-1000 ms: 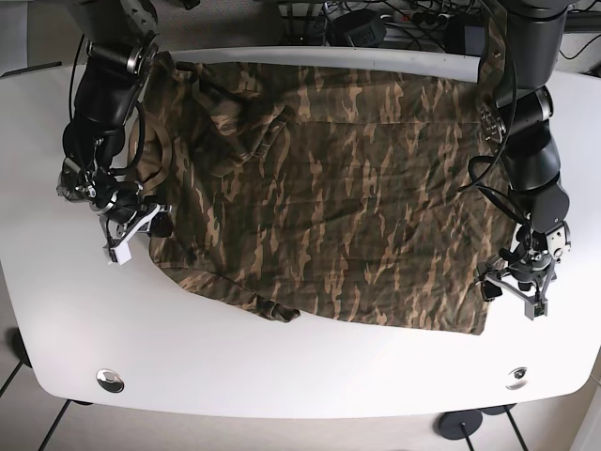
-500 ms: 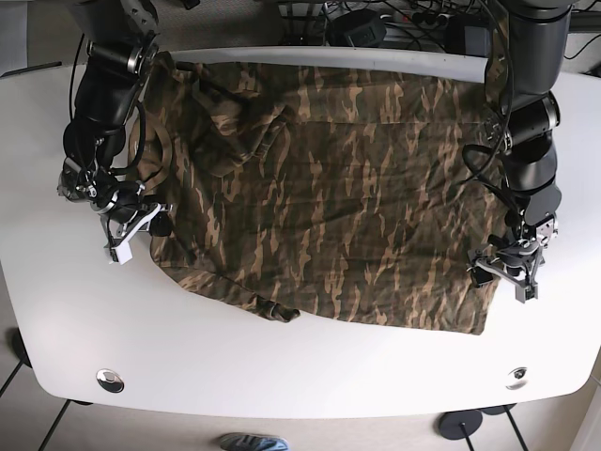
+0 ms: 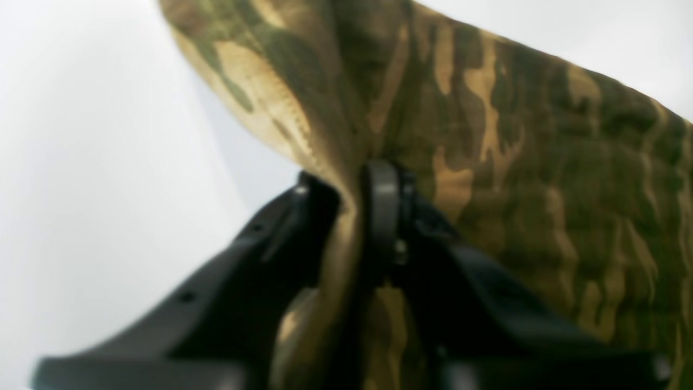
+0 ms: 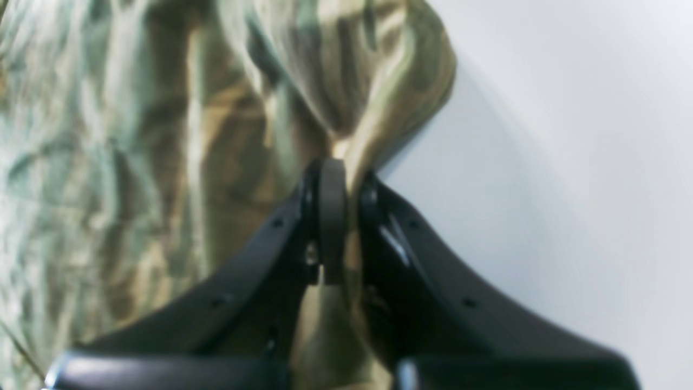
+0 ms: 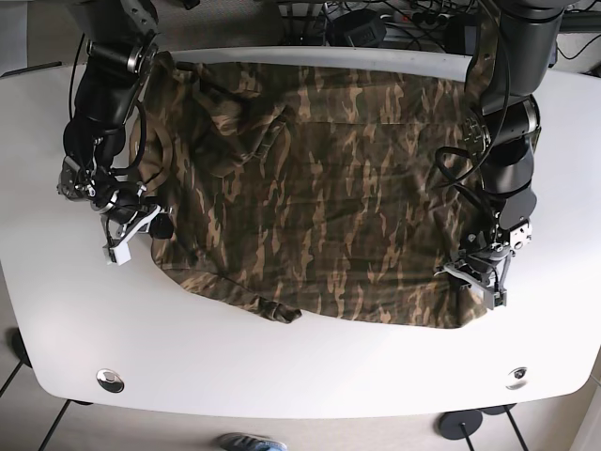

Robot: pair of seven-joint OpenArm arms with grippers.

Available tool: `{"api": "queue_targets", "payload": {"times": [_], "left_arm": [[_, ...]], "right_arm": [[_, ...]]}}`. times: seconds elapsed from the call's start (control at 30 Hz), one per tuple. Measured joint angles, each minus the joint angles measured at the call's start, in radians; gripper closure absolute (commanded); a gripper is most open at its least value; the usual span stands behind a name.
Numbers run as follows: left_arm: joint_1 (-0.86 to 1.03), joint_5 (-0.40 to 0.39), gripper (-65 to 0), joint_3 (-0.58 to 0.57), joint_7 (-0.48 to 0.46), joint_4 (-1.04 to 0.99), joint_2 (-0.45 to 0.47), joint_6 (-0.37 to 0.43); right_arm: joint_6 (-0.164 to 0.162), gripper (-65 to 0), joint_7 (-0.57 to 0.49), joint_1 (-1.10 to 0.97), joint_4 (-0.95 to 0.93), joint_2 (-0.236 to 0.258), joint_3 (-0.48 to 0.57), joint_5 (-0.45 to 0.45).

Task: Fold the T-shirt properly
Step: 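Move both grippers along the shirt sides and grasp the side edges, then lift the shirt with both grippers and lay it down straightened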

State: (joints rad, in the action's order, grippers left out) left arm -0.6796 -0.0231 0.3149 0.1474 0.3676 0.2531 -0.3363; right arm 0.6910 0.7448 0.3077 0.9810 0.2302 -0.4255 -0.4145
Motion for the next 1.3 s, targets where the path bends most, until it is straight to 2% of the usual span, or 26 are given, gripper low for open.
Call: {"api": "queue_targets", "payload": {"times": [0.1, 0.2, 0.3, 0.4, 0.5, 0.63, 0.7, 0.77, 0.9, 1.0, 1.1, 1.2, 1.3], "left_arm": [[0.003, 0.000, 0.0, 0.000, -0.005, 0.002, 0.005, -0.001], [0.046, 0.015, 0.0, 0.004, 0.102, 0.125, 0.003, -0.099], [0.146, 0.014, 0.0, 0.046, 0.179, 0.328, -0.002, -0.137], [0.257, 0.019, 0.0, 0.079, 0.307, 0.563, -0.003, -0.167], [0.373, 0.023, 0.0, 0.085, 0.423, 0.897, -0.032, -0.192], [0.412, 0.016, 0.0, 0.073, 0.490, 1.085, -0.057, -0.204], [0.405, 0.016, 0.0, 0.073, 0.556, 1.176, -0.071, -0.204], [0.357, 0.016, 0.0, 0.068, 0.613, 1.264, -0.077, -0.204], [0.235, 0.012, 0.0, 0.007, 0.647, 1.315, -0.072, -0.204], [0.127, 0.012, 0.0, 0.003, 0.706, 1.303, -0.076, -0.208], [-0.056, 0.007, 0.0, 0.001, 0.714, 1.254, -0.074, -0.207], [-0.253, 0.003, 0.0, 0.001, 0.716, 1.146, -0.069, -0.209], [-0.397, 0.004, 0.0, 0.001, 0.716, 1.085, -0.055, -0.210]], "right_arm": [[0.000, -1.9, 0.000, 0.000, 0.000, 0.003, 0.002, -0.009], [-0.002, -1.9, 0.007, -0.060, 0.117, -0.003, 0.007, -0.014], [-0.002, -1.9, 0.061, -0.150, 0.288, -0.005, 0.006, -0.019], [-0.002, -1.9, 0.127, -0.237, 0.445, -0.023, -0.003, -0.019], [0.008, -1.9, 0.140, -0.344, 0.618, -0.036, 0.001, -0.027], [0.005, -1.9, 0.158, -0.317, 0.661, -0.023, 0.000, -0.016], [0.008, -1.9, 0.256, -0.229, 0.660, 0.001, 0.002, -0.019], [0.008, -1.9, 0.288, -0.131, 0.661, 0.020, 0.001, -0.018], [0.009, -1.9, 0.342, 0.032, 0.650, 0.047, 0.014, -0.013], [0.008, -1.9, 0.419, 0.216, 0.547, 0.069, 0.022, -0.013], [0.008, -1.9, 0.434, 0.435, 0.446, 0.105, 0.043, -0.034], [0.009, -1.9, 0.437, 0.683, 0.306, 0.159, 0.149, -0.031], [0.009, -1.9, 0.429, 0.862, 0.251, 0.169, 0.195, -0.035]]}}
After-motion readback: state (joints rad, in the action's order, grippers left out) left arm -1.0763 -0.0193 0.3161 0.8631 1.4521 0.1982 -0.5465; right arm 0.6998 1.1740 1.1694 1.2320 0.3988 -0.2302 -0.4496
